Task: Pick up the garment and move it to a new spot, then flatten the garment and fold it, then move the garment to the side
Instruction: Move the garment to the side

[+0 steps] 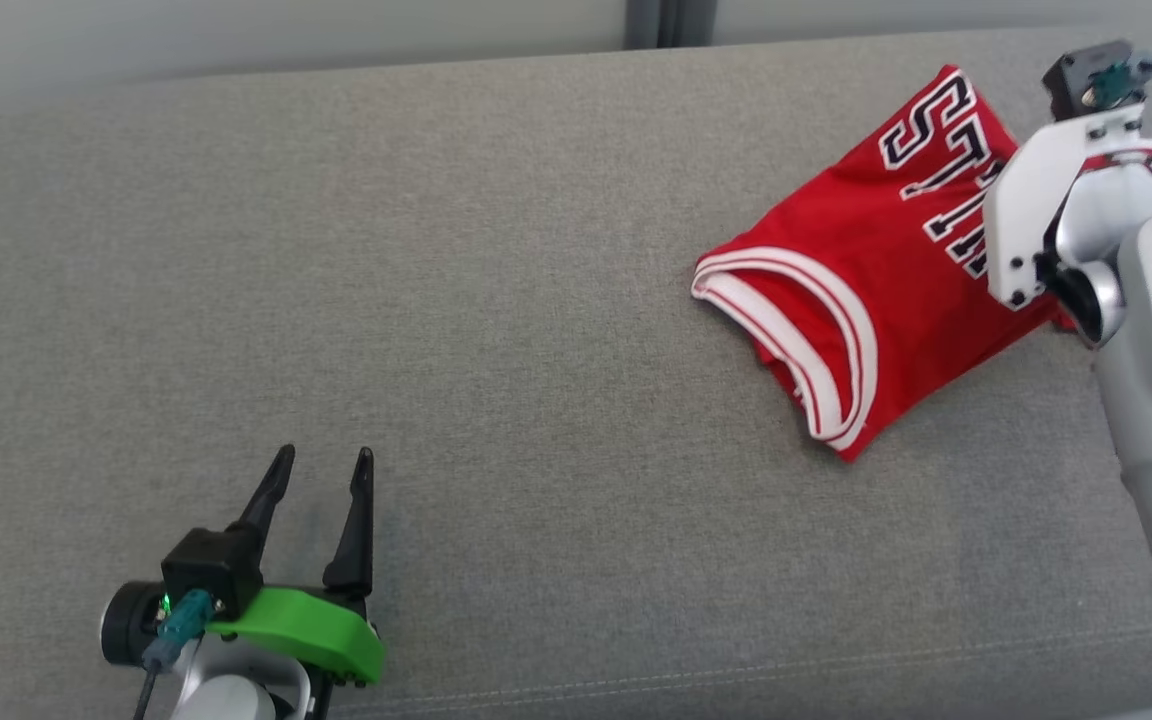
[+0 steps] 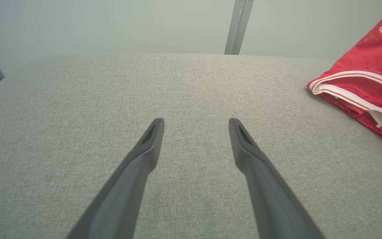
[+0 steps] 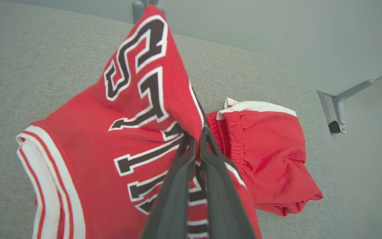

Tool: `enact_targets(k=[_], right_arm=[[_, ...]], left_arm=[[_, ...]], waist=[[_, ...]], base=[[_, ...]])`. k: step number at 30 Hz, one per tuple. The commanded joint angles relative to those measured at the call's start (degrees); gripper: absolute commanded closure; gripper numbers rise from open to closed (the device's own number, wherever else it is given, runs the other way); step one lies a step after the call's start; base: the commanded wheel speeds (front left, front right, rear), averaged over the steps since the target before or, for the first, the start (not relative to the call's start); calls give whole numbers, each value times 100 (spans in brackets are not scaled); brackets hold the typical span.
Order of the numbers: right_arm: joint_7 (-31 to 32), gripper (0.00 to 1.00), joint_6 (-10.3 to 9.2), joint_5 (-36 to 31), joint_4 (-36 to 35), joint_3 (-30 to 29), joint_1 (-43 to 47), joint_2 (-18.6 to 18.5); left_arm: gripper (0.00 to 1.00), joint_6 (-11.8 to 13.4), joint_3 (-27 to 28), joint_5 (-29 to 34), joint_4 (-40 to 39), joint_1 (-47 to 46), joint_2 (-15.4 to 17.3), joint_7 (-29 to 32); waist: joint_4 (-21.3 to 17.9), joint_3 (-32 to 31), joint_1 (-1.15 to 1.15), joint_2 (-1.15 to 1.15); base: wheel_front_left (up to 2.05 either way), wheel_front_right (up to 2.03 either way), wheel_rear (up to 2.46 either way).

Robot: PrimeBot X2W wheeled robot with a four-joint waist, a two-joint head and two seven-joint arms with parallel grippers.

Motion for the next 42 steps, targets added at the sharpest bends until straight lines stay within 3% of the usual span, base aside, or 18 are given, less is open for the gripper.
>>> enact_targets(k=[1, 8, 16, 25, 33, 36, 37, 42], right_arm=[[-42, 100, -11, -38, 19, -49, -103, -39], [-113, 100, -10, -192, 311, -492, -901, -115], [-219, 100, -10, -324, 225, -964, -1173, -328], [-416, 100, -11, -942, 334, -1509, -1315, -665], [-847, 100, -11, -1721, 513, -2873, -1101, -835], [-965, 99, -11, -2055, 548, -3243, -995, -739], [-1001, 1, -11, -2172, 544, -3332, -969, -706], [-1304, 0, -11, -2603, 554, -3847, -923, -515]], left_arm=[[0, -1, 16, 55, -27, -133, 53, -6], [0, 21, 23, 177, -289, -481, 275, 134], [0, 36, -23, 241, -428, -590, 425, 305], [0, 16, -149, 327, -649, -620, 585, 529], [0, 58, -238, 426, -931, -676, 717, 739], [0, 88, -248, 474, -1035, -696, 776, 784], [0, 92, -249, 471, -1069, -705, 786, 799], [0, 105, -289, 530, -1240, -735, 857, 847]], waist=[[-346, 373, 0, 0], [-813, 917, 0, 0], [-1013, 1137, 0, 0], [-810, 1346, 0, 0], [-388, 1643, 0, 0], [-276, 1738, 0, 0], [-253, 1765, 0, 0], [-165, 1841, 0, 0]], base=[[0, 0, 0], [0, 0, 0], [0, 0, 0], [0, 0, 0], [0, 0, 0], [0, 0, 0], [0, 0, 0], [0, 0, 0]])
